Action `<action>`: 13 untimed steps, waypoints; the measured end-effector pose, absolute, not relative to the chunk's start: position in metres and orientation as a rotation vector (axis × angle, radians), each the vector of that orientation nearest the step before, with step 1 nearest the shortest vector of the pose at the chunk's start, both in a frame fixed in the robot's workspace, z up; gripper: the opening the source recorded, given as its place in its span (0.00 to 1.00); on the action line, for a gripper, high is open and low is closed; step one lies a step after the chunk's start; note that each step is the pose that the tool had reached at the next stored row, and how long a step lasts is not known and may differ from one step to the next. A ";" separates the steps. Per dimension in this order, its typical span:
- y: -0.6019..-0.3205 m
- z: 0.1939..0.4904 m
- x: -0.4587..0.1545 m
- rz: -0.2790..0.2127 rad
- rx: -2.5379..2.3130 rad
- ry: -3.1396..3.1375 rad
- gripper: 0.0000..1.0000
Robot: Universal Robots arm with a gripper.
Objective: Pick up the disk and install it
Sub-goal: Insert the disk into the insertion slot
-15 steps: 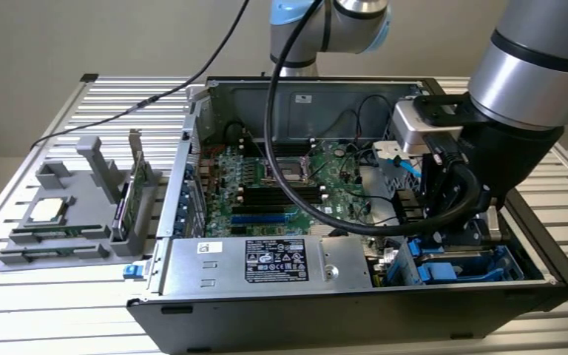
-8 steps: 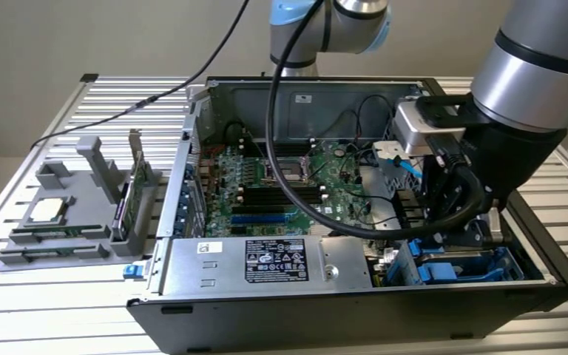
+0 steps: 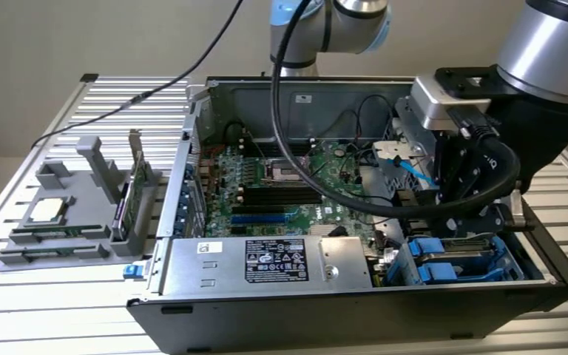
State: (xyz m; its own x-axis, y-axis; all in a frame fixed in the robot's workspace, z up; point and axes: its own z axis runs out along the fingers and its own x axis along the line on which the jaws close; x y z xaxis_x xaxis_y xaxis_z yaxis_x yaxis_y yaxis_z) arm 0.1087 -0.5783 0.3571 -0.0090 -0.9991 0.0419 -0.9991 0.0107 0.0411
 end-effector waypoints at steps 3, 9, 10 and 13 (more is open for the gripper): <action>-0.578 0.358 0.116 -0.002 2.168 -2.189 0.20; -0.578 0.358 0.137 -0.009 2.168 -2.182 0.20; -0.578 0.358 0.140 -0.011 2.168 -2.181 0.20; -0.578 0.358 0.150 -0.014 2.169 -2.177 0.20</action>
State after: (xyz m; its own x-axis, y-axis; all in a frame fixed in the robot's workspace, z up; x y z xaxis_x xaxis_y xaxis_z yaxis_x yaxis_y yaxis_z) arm 0.1496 -0.5782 0.3576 -0.0026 -0.9991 0.0421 -0.9985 0.0049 0.0545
